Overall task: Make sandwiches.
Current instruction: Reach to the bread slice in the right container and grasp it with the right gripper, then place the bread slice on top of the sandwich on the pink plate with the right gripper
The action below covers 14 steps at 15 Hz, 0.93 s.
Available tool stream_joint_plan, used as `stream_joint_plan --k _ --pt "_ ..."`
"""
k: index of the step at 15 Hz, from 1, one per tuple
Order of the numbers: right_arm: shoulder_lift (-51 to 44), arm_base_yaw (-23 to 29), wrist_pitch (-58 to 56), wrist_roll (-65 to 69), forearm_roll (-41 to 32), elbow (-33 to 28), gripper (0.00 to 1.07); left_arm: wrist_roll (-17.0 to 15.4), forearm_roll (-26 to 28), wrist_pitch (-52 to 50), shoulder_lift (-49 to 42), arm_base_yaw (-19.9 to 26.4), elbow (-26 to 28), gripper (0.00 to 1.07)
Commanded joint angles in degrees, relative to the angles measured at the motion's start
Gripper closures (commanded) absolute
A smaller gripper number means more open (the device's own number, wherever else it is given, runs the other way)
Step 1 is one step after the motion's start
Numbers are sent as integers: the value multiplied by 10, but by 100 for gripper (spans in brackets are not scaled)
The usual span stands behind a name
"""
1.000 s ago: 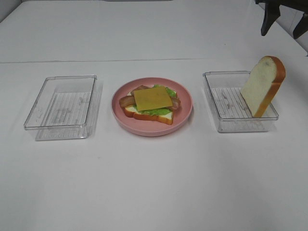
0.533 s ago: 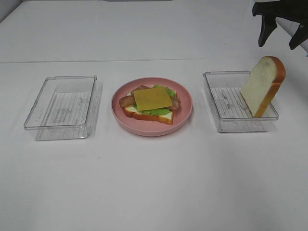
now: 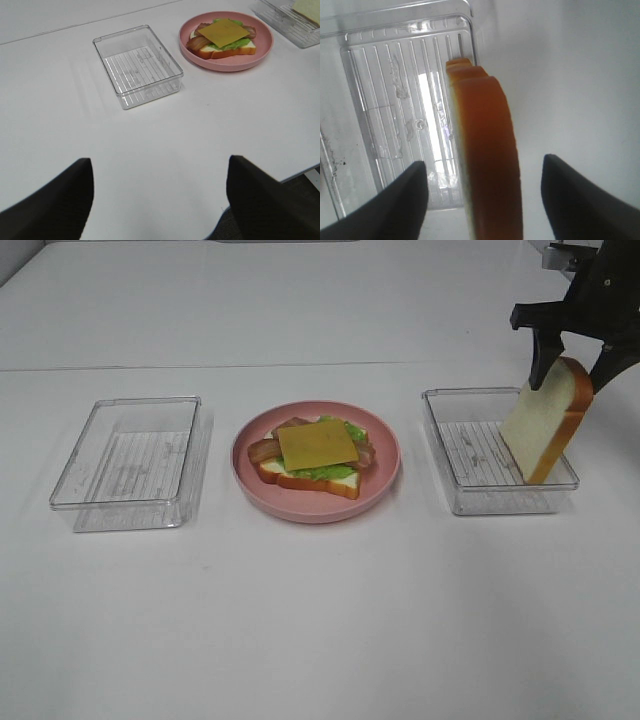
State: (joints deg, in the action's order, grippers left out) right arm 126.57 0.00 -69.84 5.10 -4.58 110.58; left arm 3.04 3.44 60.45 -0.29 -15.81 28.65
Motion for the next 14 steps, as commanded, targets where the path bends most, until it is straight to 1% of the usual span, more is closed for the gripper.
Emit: stream_joint_plan --k 1,3,4,5,6,9,12,14 --pt "4 -2 -41 -11 0 -2 59 0 3 -6 -12 0 -1 36" --pt "5 -2 -40 -14 0 -2 65 0 3 -6 -12 0 -1 36" --pt "5 -2 -40 -14 0 -2 77 0 3 -6 -12 0 -1 36" --pt "5 -2 -41 -14 2 -2 95 0 3 -6 -12 0 -1 36" --pt "5 -2 -41 -15 2 -2 107 0 3 -6 -12 0 -1 36" --pt "-3 -1 -41 -15 2 -2 107 0 3 -6 -12 0 -1 36" --pt "-34 0 -41 -15 -22 -2 107 0 3 -6 -12 0 -1 36" --pt "-68 0 -41 -25 -84 -2 107 0 3 -6 -12 0 -1 36"
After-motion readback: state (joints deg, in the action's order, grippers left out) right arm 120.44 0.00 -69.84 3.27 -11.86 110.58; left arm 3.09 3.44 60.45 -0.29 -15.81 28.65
